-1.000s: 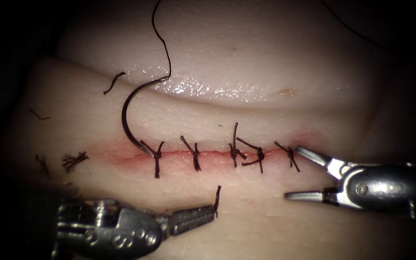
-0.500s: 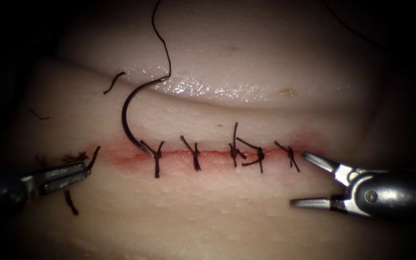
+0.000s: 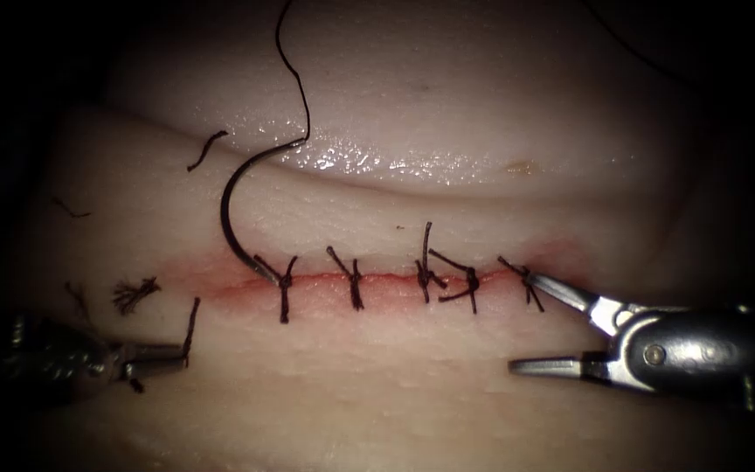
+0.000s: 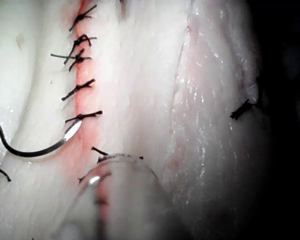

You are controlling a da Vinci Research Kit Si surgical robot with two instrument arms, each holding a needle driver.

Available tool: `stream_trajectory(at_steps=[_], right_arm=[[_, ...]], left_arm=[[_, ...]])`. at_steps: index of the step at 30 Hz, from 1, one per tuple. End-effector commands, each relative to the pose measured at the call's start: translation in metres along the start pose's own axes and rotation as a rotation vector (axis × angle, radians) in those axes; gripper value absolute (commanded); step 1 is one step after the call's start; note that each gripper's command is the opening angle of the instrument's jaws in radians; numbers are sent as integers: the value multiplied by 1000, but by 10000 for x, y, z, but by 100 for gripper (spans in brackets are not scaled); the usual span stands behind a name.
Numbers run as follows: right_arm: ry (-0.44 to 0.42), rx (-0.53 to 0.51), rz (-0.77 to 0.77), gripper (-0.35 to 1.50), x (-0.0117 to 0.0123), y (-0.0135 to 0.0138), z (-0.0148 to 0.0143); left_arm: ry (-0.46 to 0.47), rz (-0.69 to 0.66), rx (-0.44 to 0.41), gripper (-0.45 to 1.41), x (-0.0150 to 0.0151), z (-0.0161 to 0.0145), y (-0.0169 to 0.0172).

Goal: Wound Closure

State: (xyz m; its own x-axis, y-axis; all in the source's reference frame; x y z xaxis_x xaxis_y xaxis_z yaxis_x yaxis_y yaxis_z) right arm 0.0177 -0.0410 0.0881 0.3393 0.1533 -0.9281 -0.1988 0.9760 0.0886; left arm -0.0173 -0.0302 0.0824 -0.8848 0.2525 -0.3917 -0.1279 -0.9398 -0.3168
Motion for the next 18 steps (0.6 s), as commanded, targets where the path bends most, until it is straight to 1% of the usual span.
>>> stream_trajectory(at_steps=[1, 2, 4, 7, 8, 9, 12, 13, 16, 18], right_arm=[[2, 2, 0, 145, -3, -5, 8], [2, 2, 0, 145, -2, -5, 8], [3, 2, -1, 145, -2, -6, 8], [5, 0, -2, 145, -2, -9, 7], [5, 0, -3, 145, -2, -10, 7], [6, 0, -3, 145, -1, -11, 7], [8, -2, -3, 145, -1, -13, 6], [10, 0, -3, 145, -1, -13, 6], [9, -1, -3, 145, 0, -13, 7], [9, 2, -3, 145, 0, -13, 8]], left_arm=[[-28, -7, -23, -32, -1, 11, 0], [-67, -15, -55, -25, -3, 14, -3], [-124, -9, -91, -21, -8, 17, -8], [-216, -4, -144, 0, -18, 21, -13], [-236, -5, -155, 0, -21, 21, -14], [-257, -3, -167, 5, -26, 21, -14], [-287, 14, -186, 12, -38, 18, -10], [-293, 20, -193, 19, -41, 17, -8], [-297, 29, -206, 52, -46, 9, -1], [-292, 29, -220, 69, -45, 3, 4]])
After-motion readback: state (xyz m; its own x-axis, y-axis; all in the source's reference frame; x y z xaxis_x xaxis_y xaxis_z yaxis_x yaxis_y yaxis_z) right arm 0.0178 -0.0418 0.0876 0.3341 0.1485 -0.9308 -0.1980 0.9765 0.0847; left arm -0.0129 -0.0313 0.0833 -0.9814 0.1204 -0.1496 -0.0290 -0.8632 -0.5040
